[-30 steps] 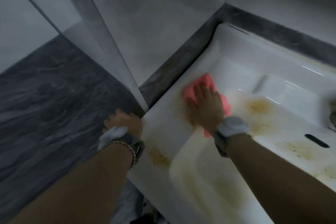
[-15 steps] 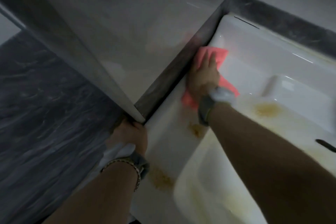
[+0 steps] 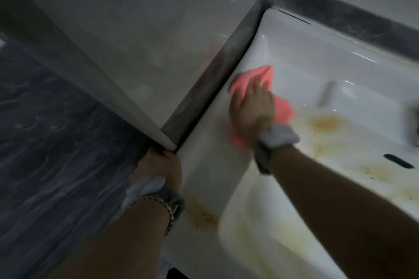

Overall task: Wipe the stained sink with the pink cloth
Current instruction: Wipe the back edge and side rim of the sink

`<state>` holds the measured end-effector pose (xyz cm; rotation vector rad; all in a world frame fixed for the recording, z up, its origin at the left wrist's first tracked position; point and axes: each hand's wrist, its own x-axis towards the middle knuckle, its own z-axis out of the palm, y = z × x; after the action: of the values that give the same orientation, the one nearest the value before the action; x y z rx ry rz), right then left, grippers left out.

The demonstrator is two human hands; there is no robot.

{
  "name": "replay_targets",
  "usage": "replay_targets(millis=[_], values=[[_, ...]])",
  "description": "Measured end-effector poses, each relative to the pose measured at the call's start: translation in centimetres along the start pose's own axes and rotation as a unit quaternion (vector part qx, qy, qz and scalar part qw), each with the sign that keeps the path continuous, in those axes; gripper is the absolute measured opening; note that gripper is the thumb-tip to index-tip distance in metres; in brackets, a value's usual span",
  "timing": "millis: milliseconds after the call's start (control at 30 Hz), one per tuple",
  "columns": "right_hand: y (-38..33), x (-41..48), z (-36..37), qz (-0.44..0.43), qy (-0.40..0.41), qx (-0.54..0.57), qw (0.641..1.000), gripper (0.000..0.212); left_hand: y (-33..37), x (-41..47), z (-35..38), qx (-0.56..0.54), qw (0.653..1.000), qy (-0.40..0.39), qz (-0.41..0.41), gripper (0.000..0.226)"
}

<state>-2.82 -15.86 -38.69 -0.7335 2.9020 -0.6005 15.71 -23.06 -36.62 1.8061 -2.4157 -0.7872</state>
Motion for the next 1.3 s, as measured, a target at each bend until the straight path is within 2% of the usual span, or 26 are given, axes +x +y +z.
replay_targets(millis=[67,133,200,233,267,333,367,400,433,500,567,633,700,733,800,867,900,1000,1100,1167,1233,1300], values=[[-1.0,-6.0,0.4,-0.109,-0.01,0.019,0.994,0.051,0.1,0.0,-0.2,-0.01,0.999,-0.038,-0.026,0.038],[-0.1,-10.3,-0.7,-0.243,-0.062,-0.005,0.968,0.051,0.2,-0.3,-0.6,0.004,0.998,-0.048,-0.048,0.036],[2.3,-8.9,-1.5,-0.339,-0.068,-0.038,0.937,0.048,0.3,-0.5,-0.8,0.018,0.999,-0.029,-0.033,0.037],[3.2,-7.1,-1.7,-0.33,-0.053,-0.041,0.941,0.046,0.2,-0.5,-0.7,0.009,1.0,-0.019,-0.02,0.037],[3.8,-5.1,-1.9,-0.275,-0.045,-0.043,0.959,0.045,0.0,-0.5,-0.5,-0.01,1.0,-0.01,-0.01,0.038],[3.8,-1.4,-1.7,-0.096,-0.017,-0.026,0.995,0.047,-0.3,-0.3,0.0,-0.054,0.998,0.007,0.0,0.039],[2.6,-1.1,-1.3,-0.034,-0.003,-0.022,0.999,0.048,-0.5,-0.1,0.3,-0.062,0.998,0.017,0.002,0.04],[1.3,-1.9,-0.7,-0.014,0.003,-0.022,1.0,0.049,-0.6,0.0,0.5,-0.056,0.998,0.028,0.001,0.04],[0.0,-3.8,-0.1,-0.033,0.019,-0.025,0.999,0.048,-0.7,0.1,0.7,-0.048,0.998,0.038,0.001,0.039],[-1.4,-9.0,0.4,-0.132,0.031,-0.005,0.991,0.046,-0.7,0.2,0.9,-0.058,0.997,0.055,-0.007,0.038],[-0.7,-13.9,-0.2,-0.242,-0.025,-0.005,0.97,0.048,-0.5,0.3,0.8,-0.065,0.996,0.05,-0.029,0.037],[1.0,-14.0,-1.3,-0.346,-0.071,-0.015,0.935,0.048,-0.6,0.5,0.8,-0.061,0.996,0.037,-0.049,0.033],[2.4,-10.9,-1.5,-0.382,-0.05,-0.032,0.922,0.044,-0.7,0.8,0.8,-0.067,0.996,0.017,-0.053,0.032],[2.8,-8.8,-1.5,-0.339,-0.034,-0.032,0.94,0.044,-0.7,0.7,0.7,-0.059,0.997,0.004,-0.048,0.034],[3.5,-4.9,-1.4,-0.168,0.003,-0.02,0.986,0.045,-0.8,0.7,0.5,-0.05,0.997,-0.005,-0.054,0.037],[3.4,-3.6,-1.1,-0.034,0.041,0.016,0.998,0.045,-0.5,0.6,0.3,-0.056,0.996,-0.01,-0.072,0.039],[2.9,-4.3,-0.7,-0.01,0.053,0.028,0.998,0.044,-0.3,0.5,0.1,-0.053,0.995,-0.02,-0.078,0.039],[0.6,-10.4,0.5,-0.009,0.059,0.083,0.995,0.044,0.2,-0.1,-0.8,-0.054,0.994,-0.07,-0.059,0.04],[-0.5,-17.3,0.4,-0.067,-0.01,0.118,0.991,0.047,-0.3,-0.1,-1.8,-0.08,0.989,-0.104,-0.067,0.04],[0.4,-16.6,-0.2,-0.104,-0.032,0.101,0.989,0.047,-1.2,-0.1,-2.5,-0.045,0.989,-0.128,-0.052,0.039],[0.9,-13.5,-0.3,-0.07,-0.004,0.063,0.996,0.045,-2.6,-0.6,-3.0,0.019,0.987,-0.158,-0.028,0.037],[0.2,-11.0,0.0,0.007,0.023,0.048,0.999,0.047,-4.2,-1.4,-3.3,0.091,0.978,-0.186,-0.004,0.037]])
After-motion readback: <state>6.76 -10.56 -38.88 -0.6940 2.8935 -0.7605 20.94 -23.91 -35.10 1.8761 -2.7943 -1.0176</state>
